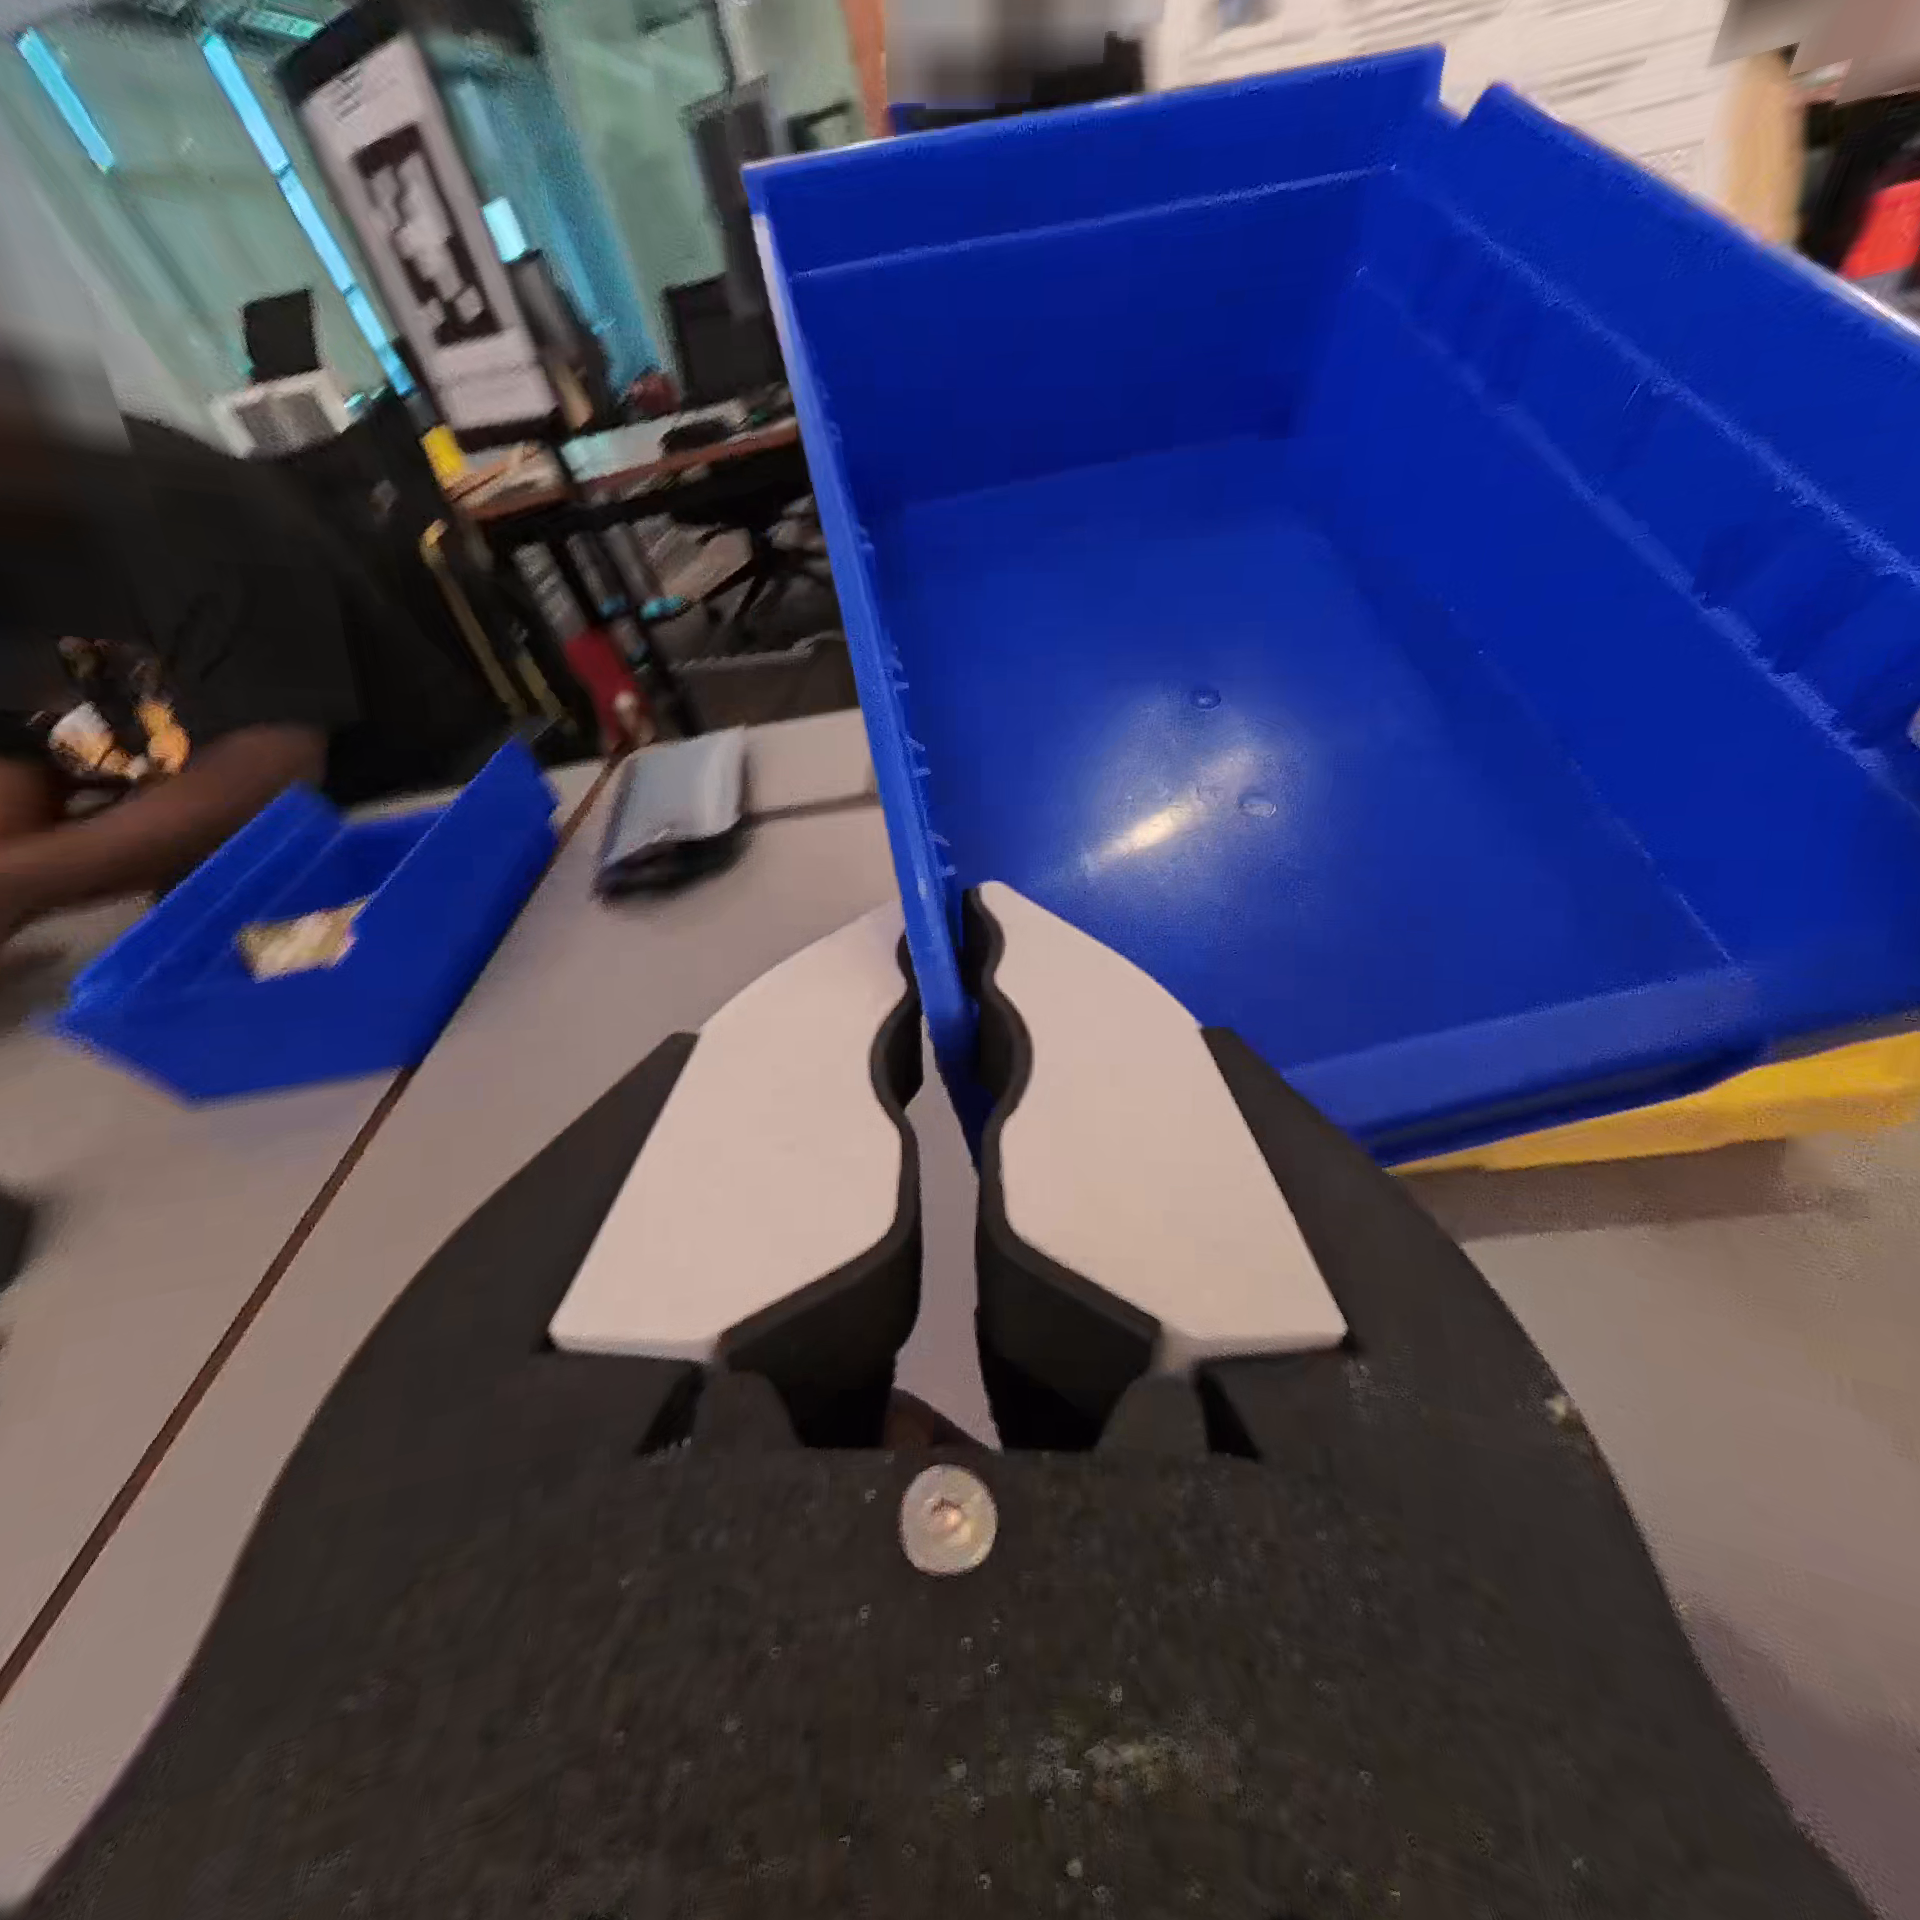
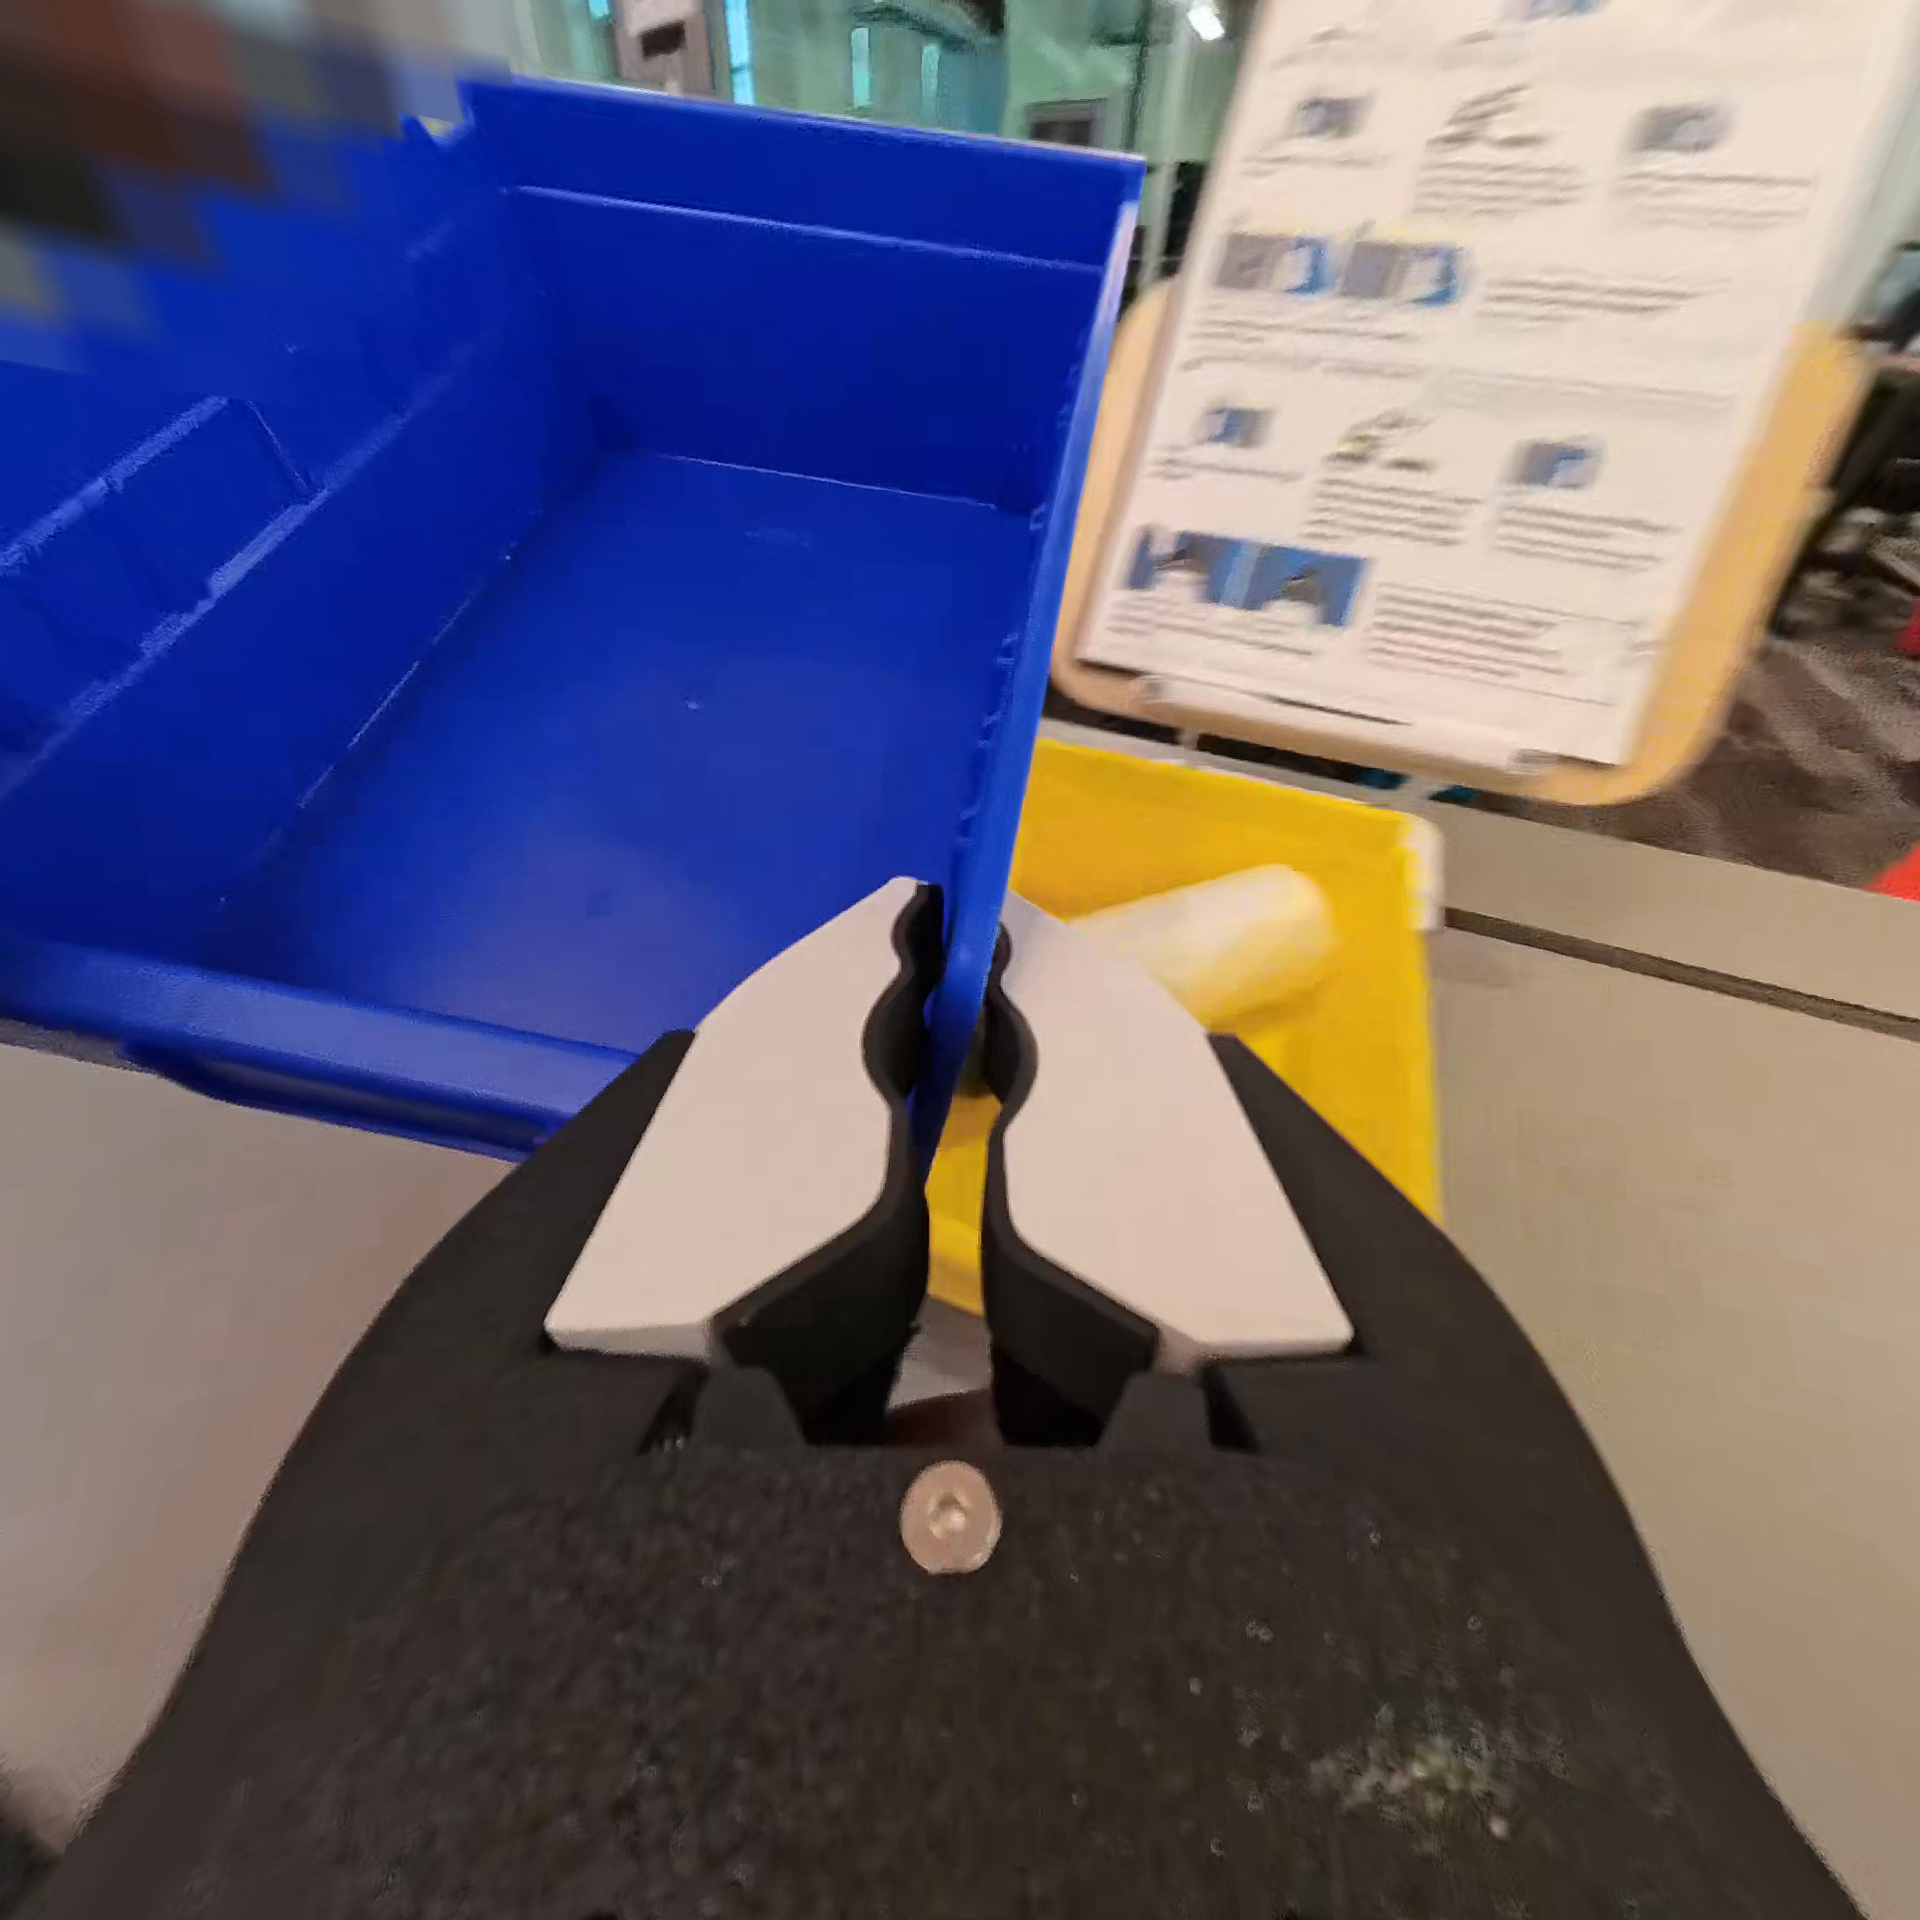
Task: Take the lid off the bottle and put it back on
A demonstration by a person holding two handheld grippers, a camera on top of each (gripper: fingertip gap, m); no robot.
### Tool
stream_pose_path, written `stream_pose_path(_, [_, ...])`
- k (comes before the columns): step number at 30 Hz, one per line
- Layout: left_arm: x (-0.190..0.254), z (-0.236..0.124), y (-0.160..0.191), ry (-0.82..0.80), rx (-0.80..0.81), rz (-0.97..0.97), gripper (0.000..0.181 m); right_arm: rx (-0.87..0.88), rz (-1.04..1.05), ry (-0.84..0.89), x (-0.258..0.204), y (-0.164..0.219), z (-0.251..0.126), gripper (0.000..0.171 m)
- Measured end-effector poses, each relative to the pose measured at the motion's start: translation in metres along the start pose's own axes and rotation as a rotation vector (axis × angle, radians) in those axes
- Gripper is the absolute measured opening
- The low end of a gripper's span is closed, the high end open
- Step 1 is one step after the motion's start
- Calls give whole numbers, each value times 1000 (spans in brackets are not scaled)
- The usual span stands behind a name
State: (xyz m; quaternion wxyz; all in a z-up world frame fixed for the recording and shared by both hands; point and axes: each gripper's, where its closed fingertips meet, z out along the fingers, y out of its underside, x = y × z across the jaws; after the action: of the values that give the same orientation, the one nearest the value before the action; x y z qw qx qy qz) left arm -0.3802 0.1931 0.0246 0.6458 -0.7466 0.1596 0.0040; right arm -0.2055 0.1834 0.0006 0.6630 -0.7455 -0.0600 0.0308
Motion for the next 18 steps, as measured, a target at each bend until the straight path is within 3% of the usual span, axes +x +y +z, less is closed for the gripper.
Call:
stream_pose_path(4, [122,44,-40,157,28,83,4,-23,66,185,126,4,-26,5])
stream_pose_path(7, [224,86,-45,287,-13,72,4,-78,90,276,224,24,-45,5])
stream_pose_path(10, [324,118,-29,372,-98,32,4,-203,72,359,317,58,-59,5])
stream_pose_path(13, [406,127,-3,416,-173,17,4,-345,54,430,393,103,-80,5])
stream_pose_path(18, [467,123,42,438,-238,-10,5,-379,102,343,442,159,-99,5])
